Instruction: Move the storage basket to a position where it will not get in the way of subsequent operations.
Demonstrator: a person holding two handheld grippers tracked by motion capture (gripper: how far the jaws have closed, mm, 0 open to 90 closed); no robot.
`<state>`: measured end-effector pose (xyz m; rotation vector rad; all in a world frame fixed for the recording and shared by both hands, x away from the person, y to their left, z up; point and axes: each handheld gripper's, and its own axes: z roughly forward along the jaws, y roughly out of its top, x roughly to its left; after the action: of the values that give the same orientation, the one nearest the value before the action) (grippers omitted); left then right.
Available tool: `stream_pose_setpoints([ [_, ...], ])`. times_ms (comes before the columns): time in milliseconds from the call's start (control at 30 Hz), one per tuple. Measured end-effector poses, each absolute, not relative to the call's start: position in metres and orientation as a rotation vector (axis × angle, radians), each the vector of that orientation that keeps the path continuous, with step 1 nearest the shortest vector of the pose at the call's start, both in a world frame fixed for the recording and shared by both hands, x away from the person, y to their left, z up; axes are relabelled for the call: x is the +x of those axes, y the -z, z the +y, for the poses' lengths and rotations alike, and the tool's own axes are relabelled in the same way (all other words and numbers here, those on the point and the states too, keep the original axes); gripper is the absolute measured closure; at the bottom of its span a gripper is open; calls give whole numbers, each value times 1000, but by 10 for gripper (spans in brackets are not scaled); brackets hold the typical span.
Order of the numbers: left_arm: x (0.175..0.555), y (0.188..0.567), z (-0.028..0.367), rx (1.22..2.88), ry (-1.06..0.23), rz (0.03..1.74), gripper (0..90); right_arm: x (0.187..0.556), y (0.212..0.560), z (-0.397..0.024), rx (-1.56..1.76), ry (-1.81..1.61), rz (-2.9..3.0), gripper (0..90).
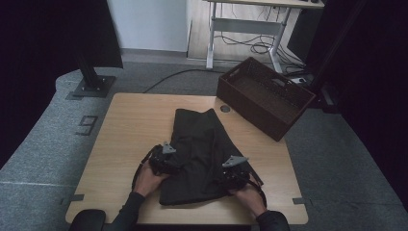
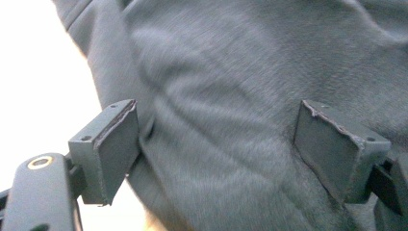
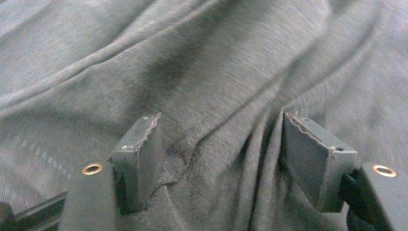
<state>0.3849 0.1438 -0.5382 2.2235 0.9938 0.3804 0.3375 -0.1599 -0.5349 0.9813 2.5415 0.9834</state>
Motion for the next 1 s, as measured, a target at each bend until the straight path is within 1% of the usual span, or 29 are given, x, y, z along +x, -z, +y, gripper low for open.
stream_pose_setpoints([
  [67,382,537,152,2201,-360,1005,169,334,531,-153,942,-967,2568,328],
  [100,380,534,155,2194,-366,1004,186,334,527,-152,930,-964,2570,331],
  [233,370,519,163,2174,-415,988,216,336,511,-166,972,-1035,2536,356],
  [367,364,517,170,2167,-404,993,221,345,489,-175,1011,-1079,2462,366],
  [433,364,522,171,2173,-394,1002,219,352,479,-167,1004,-1126,2447,361],
  [500,364,528,172,2170,-370,1013,218,359,475,-151,986,-1130,2450,337],
  [633,363,536,173,2159,-353,1020,219,373,477,-119,1017,-1124,2449,303],
  [700,363,537,173,2158,-351,1019,219,379,484,-106,1039,-1072,2446,312],
  [733,363,537,174,2160,-349,1017,219,380,487,-103,1055,-1034,2448,360],
  [767,364,537,174,2161,-350,1016,219,381,490,-101,1063,-1001,2454,436],
  [833,364,538,174,2160,-350,1016,218,380,494,-102,1077,-985,2473,660],
  [900,364,540,174,2160,-345,1018,218,377,493,-108,1075,-976,2485,816],
  [933,364,540,175,2160,-342,1019,218,375,491,-112,1075,-976,2475,848],
  [1000,364,540,175,2158,-342,1021,218,372,482,-124,1078,-987,2454,866],
])
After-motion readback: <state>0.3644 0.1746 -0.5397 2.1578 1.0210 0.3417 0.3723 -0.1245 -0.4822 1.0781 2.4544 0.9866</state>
